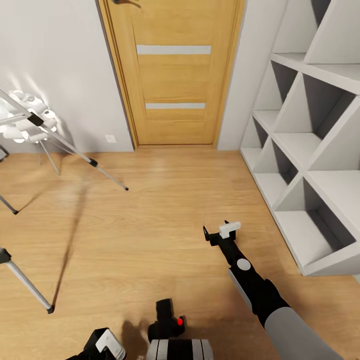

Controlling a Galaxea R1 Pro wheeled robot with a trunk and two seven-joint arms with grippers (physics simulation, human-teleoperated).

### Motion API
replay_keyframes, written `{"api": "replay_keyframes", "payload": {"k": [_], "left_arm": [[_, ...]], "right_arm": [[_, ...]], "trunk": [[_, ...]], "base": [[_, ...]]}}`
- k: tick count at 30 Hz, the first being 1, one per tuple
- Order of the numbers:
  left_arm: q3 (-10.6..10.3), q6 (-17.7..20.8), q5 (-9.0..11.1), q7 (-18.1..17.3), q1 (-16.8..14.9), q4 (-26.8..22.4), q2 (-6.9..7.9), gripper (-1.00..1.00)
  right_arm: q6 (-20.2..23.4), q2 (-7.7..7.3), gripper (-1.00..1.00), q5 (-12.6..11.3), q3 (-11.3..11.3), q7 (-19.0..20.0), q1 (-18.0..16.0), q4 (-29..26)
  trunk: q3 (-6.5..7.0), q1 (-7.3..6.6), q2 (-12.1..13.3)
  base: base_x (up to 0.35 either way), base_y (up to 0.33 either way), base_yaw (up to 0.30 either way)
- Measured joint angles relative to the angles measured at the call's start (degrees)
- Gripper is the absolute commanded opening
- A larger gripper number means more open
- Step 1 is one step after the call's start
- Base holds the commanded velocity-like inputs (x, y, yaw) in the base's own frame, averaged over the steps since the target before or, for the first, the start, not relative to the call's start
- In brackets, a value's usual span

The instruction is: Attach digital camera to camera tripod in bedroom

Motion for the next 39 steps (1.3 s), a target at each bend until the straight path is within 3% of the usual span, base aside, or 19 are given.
{"api": "replay_keyframes", "payload": {"k": [13, 16, 39], "left_arm": [[-0.6, 0.0, 0.0, 0.1, 0.0, -0.5, -2.31, 1.0], [-0.6, 0.2, 0.0, 0.2, 0.0, -4.8, -2.78, 1.0], [-0.3, 0.5, 0.1, 0.3, 0.0, -6.0, -2.91, 1.0]], "right_arm": [[0.0, 0.02, 1.0, 0.0, 0.0, 0.0, 0.0, 0.0], [0.0, 0.02, 1.0, 0.0, 0.0, 0.0, 0.0, 0.0], [0.0, 0.01, 1.0, 0.0, 0.0, 0.0, 0.0, 0.0]], "trunk": [[-2.88, 0.33, -0.2], [-3.55, 0.41, -0.2], [-8.65, 1.0, -0.5]], "base": [[0.0, 0.0, 0.0], [0.0, 0.0, 0.0], [0.0, 0.0, 0.0]]}}
